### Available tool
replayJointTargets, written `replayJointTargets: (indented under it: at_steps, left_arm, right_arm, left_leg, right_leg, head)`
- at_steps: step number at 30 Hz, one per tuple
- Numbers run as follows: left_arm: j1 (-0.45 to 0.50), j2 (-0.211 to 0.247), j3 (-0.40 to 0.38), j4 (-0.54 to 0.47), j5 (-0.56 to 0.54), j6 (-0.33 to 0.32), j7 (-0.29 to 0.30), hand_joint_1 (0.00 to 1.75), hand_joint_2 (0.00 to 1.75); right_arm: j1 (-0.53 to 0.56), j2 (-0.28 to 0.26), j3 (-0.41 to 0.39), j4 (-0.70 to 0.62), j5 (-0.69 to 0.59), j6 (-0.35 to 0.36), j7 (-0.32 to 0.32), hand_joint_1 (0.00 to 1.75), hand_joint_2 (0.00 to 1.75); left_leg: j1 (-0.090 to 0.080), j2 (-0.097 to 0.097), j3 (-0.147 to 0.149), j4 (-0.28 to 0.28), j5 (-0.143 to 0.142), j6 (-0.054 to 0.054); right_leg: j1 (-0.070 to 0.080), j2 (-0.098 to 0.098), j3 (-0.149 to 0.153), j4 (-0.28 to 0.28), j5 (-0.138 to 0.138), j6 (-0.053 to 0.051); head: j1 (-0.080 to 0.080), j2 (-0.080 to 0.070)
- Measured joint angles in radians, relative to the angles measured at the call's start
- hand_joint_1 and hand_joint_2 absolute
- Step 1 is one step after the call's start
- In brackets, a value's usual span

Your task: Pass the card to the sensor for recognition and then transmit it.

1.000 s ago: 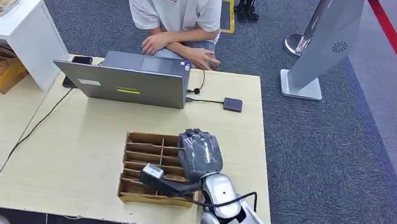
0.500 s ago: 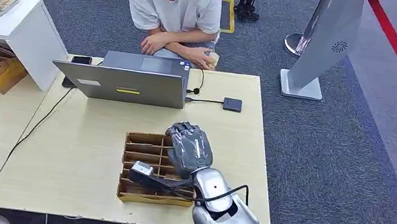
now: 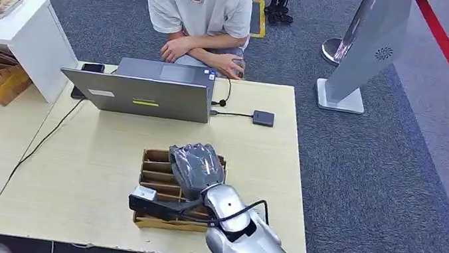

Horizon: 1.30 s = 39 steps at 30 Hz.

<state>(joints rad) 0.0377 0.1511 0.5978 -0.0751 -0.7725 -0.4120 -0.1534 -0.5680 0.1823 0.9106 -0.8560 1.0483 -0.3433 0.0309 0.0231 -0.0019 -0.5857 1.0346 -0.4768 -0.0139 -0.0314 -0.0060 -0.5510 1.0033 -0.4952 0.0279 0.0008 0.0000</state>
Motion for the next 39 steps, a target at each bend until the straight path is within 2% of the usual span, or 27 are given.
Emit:
replayJointTargets:
  at_steps: [5,6,7,8,9,10,11,12,13,17,31,32,33,39]
  left_arm:
    - [0.001,0.012,0.006,0.028,0.008,0.005,-0.01,0.0,0.0]
    - [0.0,0.015,0.006,0.03,-0.017,0.033,-0.032,0.0,0.0]
    - [-0.001,-0.012,-0.006,0.017,-0.081,0.097,-0.068,0.0,0.0]
    - [-0.007,-0.041,-0.031,-0.018,-0.172,0.207,-0.065,0.0,0.0]
    - [-0.03,-0.084,-0.062,-0.039,-0.251,0.364,-0.015,0.0,0.0]
    - [-0.064,-0.139,-0.1,-0.047,-0.297,0.566,0.032,0.0,0.0]
    - [-0.083,-0.167,-0.123,-0.054,-0.307,0.674,0.047,0.0,0.0]
    - [-0.104,-0.201,-0.143,-0.058,-0.314,0.736,0.053,0.0,0.0]
    - [-0.121,-0.223,-0.162,-0.065,-0.318,0.748,0.055,0.0,0.0]
    - [-0.147,-0.263,-0.203,-0.089,-0.323,0.692,0.044,0.0,0.0]
    - [-0.149,-0.292,-0.253,-0.119,-0.331,0.681,0.043,0.0,0.0]
    - [-0.15,-0.293,-0.255,-0.119,-0.332,0.679,0.043,0.0,0.0]
    - [-0.15,-0.293,-0.255,-0.119,-0.334,0.678,0.043,0.0,0.0]
    - [-0.151,-0.295,-0.263,-0.121,-0.341,0.673,0.045,0.0,0.0]
  right_arm:
    - [-0.01,0.006,0.015,0.013,-0.019,-0.001,-0.005,1.75,1.75]
    - [-0.011,0.006,0.017,0.016,-0.024,-0.002,-0.007,1.75,1.75]
    - [-0.011,0.006,0.019,0.016,-0.026,-0.003,0.001,1.75,1.75]
    - [-0.01,0.005,0.02,0.014,-0.024,-0.002,0.021,1.75,1.75]
    - [-0.006,0.001,0.021,0.004,-0.019,-0.001,0.044,1.75,1.75]
    - [-0.002,-0.005,0.021,-0.012,-0.01,0.0,0.057,1.75,1.75]
    - [0.001,-0.008,0.023,-0.02,-0.008,0.0,0.064,1.75,1.75]
    - [0.003,-0.011,0.024,-0.029,-0.002,0.0,0.07,1.75,1.75]
    - [0.006,-0.015,0.024,-0.037,0.003,0.0,0.074,1.75,1.75]
    - [0.02,-0.031,0.022,-0.06,0.021,0.0,0.084,1.75,1.75]
    - [0.045,-0.065,-0.012,-0.113,0.041,-0.003,0.092,1.71,1.75]
    - [0.047,-0.067,-0.014,-0.116,0.042,-0.003,0.094,0.1,1.75]
    - [0.048,-0.069,-0.016,-0.119,0.043,-0.003,0.095,0.0,1.75]
    - [0.062,-0.082,-0.027,-0.136,0.052,-0.002,0.102,0.0,1.75]
  left_leg:
    - [0.0,0.0,0.0,0.0,0.0,0.0]
    - [0.0,0.0,0.001,0.0,0.0,0.0]
    - [-0.001,0.0,0.001,0.001,0.0,0.0]
    - [-0.002,0.0,0.001,0.002,0.0,0.0]
    - [-0.004,-0.003,-0.001,0.002,0.002,0.003]
    - [-0.003,-0.007,-0.004,0.002,0.003,0.004]
    - [-0.003,-0.008,-0.005,0.002,0.004,0.003]
    - [-0.002,-0.008,-0.005,0.002,0.003,0.003]
    - [-0.002,-0.006,-0.004,0.002,0.003,0.003]
    - [-0.003,0.001,-0.003,0.003,0.003,0.003]
    - [-0.002,0.002,-0.004,0.002,0.003,0.003]
    - [-0.002,0.002,-0.004,0.002,0.003,0.003]
    - [-0.002,0.002,-0.004,0.002,0.003,0.003]
    - [-0.002,0.002,-0.004,0.002,0.003,0.003]
  right_leg:
    - [0.0,0.0,0.0,0.0,0.0,0.0]
    - [0.0,0.0,-0.001,0.0,0.0,0.0]
    - [-0.001,0.0,-0.003,-0.001,0.0,0.0]
    - [-0.002,0.0,-0.004,-0.001,0.0,0.0]
    - [-0.004,-0.004,-0.004,-0.001,0.001,0.001]
    - [-0.003,-0.008,-0.003,-0.001,0.001,0.001]
    - [-0.003,-0.009,-0.001,-0.001,0.002,0.002]
    - [-0.003,-0.008,0.0,-0.001,0.003,0.004]
    - [-0.003,-0.006,0.0,-0.001,0.004,0.003]
    - [-0.003,0.002,-0.003,-0.002,0.006,0.005]
    - [-0.002,0.003,-0.004,-0.002,0.006,0.004]
    - [-0.002,0.003,-0.004,-0.002,0.006,0.004]
    - [-0.002,0.003,-0.004,-0.002,0.006,0.004]
    - [-0.002,0.003,-0.005,-0.002,0.006,0.004]
  head:
    - [0.0,0.0]
    - [0.0,0.0]
    - [0.0,0.0]
    - [0.0,0.0]
    - [0.0,0.0]
    - [0.0,0.0]
    - [0.002,0.0]
    - [0.0,0.0]
    - [0.002,0.0]
    - [0.0,0.0]
    - [0.001,0.0]
    - [0.0,0.0]
    - [0.001,0.0]
    - [0.0,0.0]
